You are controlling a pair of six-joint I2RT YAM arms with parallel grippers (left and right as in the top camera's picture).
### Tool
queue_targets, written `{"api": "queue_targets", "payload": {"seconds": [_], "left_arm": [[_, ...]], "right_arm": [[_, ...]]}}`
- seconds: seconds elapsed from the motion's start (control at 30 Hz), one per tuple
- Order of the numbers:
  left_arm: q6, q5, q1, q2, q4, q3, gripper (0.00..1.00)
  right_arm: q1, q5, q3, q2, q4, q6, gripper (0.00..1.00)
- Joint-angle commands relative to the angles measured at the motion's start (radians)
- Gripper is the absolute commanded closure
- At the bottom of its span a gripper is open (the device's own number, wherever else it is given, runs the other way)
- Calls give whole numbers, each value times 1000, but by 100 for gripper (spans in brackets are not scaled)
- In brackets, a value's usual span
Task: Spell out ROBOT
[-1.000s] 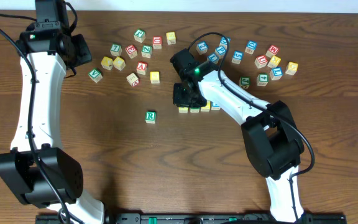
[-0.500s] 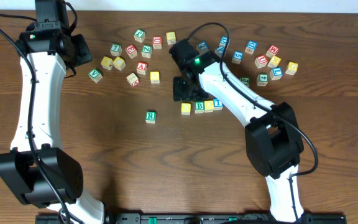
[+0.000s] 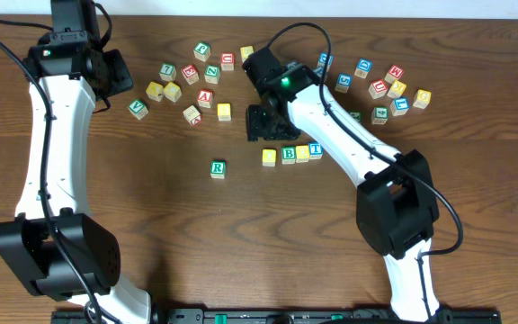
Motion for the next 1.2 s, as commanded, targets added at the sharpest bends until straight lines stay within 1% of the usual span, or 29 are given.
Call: {"api": "queue_targets", "payload": {"seconds": [0.0,0.37,0.63,0.97,1.1,1.17], "left_arm": [[16,-10,2,-12,-3,-8,51],[17,-10,2,-12,-3,-8,52],[16,-10,2,-12,-3,-8,51],[16,-10,2,-12,-3,-8,51],[17,-10,2,-12,-3,-8,51],[17,-10,2,-12,-3,-8,51]], "right_arm": [[37,8,18,2,14,-14,36],[193,6,10,35,136,-13,34],[212,-14,10,101,133,-10,34],[213,-25,10,124,135,-8,46],[213,-25,10,132,135,-2,53],[213,-25,10,133,135,-2,59]]}}
